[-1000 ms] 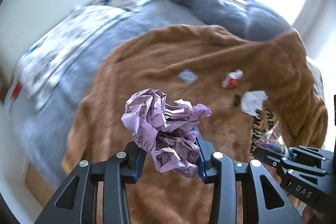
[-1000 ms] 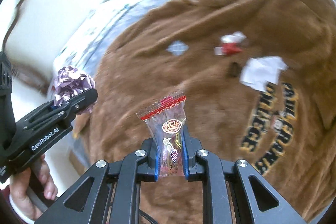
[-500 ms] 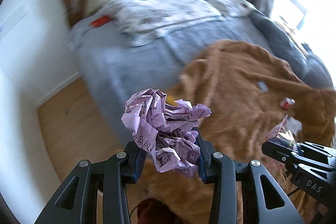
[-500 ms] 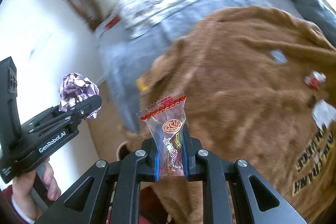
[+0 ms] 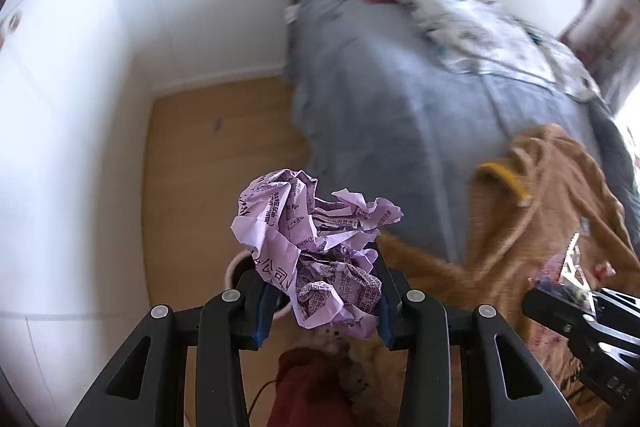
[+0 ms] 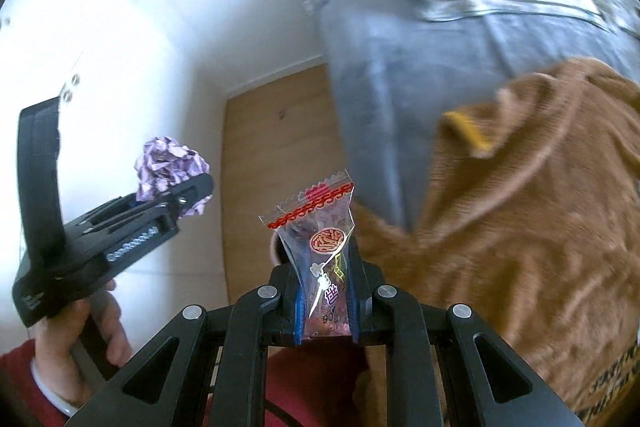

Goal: Collect trash
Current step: 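Carry the crumpled paper and candy wrapper over to the trash bin, then open the left tool over the bin while the right tool drops the wrapper, then move both open tools away from the bin toward the blanket, then grasp the white cloth with the right tool while the left closes on the black hair tie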

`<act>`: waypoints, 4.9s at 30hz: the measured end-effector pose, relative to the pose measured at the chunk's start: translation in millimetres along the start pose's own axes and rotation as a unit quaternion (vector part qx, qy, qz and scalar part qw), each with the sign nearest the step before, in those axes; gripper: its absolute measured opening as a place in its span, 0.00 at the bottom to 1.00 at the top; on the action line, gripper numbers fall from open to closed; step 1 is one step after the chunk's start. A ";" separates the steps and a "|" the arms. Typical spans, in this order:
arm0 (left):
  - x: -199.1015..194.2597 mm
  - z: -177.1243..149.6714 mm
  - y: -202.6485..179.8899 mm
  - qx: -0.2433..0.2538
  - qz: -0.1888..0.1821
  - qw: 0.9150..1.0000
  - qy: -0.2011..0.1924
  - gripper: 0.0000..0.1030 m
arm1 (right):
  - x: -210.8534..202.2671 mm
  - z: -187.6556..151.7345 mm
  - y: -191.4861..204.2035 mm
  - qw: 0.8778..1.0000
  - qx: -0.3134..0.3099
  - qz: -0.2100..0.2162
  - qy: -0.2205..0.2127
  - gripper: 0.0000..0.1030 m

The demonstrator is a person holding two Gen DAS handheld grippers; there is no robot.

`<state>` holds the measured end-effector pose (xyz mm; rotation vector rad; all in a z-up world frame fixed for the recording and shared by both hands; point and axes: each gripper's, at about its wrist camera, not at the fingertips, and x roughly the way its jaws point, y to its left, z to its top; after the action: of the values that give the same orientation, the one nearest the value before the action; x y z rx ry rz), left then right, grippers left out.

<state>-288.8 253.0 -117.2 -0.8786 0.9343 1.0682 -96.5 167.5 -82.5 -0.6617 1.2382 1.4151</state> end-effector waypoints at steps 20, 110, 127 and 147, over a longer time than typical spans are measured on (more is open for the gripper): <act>204.9 -60.6 100.7 -0.062 0.072 0.982 0.162 0.41 | 128.1 2.7 44.0 0.994 -0.044 0.042 0.096 0.15; 13.9 -12.2 -426.1 0.454 -0.169 0.875 -0.010 0.91 | -142.6 -128.0 -302.6 0.876 0.444 -0.140 -0.127 0.83; 79.4 -106.5 -623.0 0.571 -0.220 0.787 0.074 0.91 | -155.5 -257.8 -479.1 0.759 0.618 -0.156 -0.133 0.83; 128.3 -139.3 -663.4 0.590 -0.222 0.766 0.128 0.91 | -77.8 -258.1 -564.9 0.742 0.637 -0.179 -0.106 0.52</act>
<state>348.8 2.3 -198.6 -0.1199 1.2817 -0.1730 392.9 -174.7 -270.4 0.2395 1.4449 0.0924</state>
